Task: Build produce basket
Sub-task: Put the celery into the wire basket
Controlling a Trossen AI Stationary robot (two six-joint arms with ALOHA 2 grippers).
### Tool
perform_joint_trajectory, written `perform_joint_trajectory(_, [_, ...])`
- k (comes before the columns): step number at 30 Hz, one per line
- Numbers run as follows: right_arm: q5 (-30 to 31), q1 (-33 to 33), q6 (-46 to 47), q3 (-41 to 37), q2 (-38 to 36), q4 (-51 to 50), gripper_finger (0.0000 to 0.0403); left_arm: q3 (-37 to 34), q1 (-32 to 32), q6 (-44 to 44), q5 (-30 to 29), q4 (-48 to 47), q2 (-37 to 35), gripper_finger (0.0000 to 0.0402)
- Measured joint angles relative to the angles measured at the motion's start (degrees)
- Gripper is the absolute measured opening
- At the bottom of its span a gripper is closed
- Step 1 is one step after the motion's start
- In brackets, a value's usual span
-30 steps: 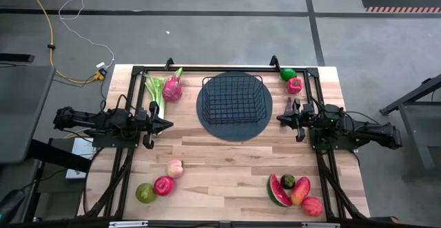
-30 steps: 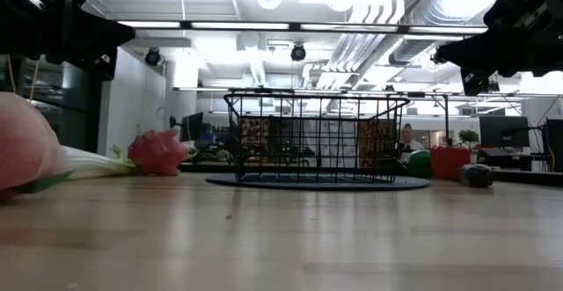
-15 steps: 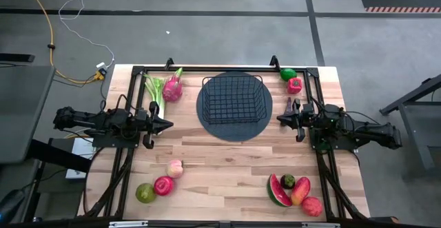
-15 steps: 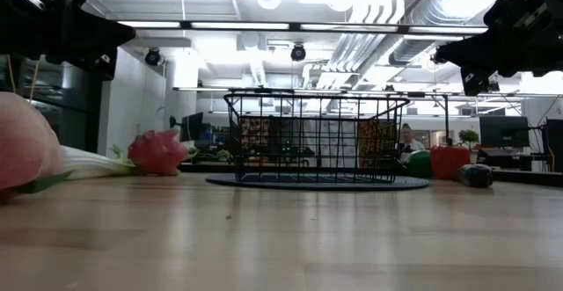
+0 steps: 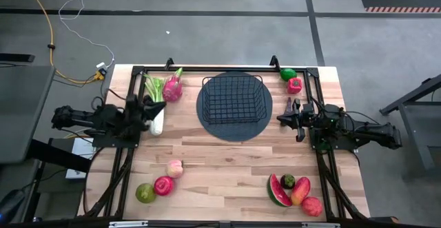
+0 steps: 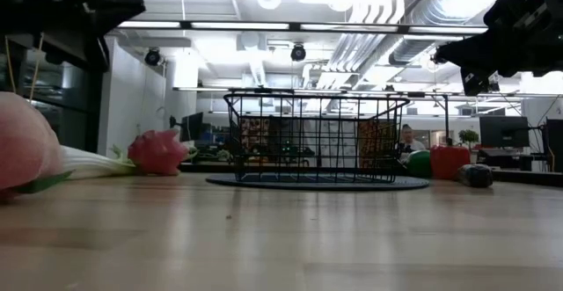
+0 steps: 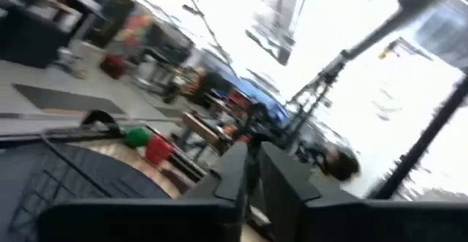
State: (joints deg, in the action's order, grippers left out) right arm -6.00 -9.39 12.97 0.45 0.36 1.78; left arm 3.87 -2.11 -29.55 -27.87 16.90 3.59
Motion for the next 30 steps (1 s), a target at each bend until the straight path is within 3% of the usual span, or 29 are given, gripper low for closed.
perform_joint_trajectory(7, [0.0,0.0,0.0,0.0,0.0,0.0,0.0,15.5,0.1,1.5,-2.4,-11.1,11.5,0.0168])
perform_joint_trajectory(12, [0.0,0.0,0.0,0.0,0.0,0.0,0.0,29.4,0.1,5.9,-0.7,-19.7,20.5,0.0219])
perform_joint_trajectory(19, [0.0,0.0,0.0,0.0,0.0,0.0,0.0,39.7,0.1,10.9,-1.0,-19.9,26.8,0.0233])
perform_joint_trajectory(23, [0.0,0.0,0.0,0.0,0.0,0.0,0.0,40.5,0.2,12.2,0.5,-19.3,26.9,0.0233])
perform_joint_trajectory(30, [0.0,0.0,0.0,0.0,0.0,0.0,0.0,40.5,0.2,10.4,-2.8,-18.5,27.0,0.0234])
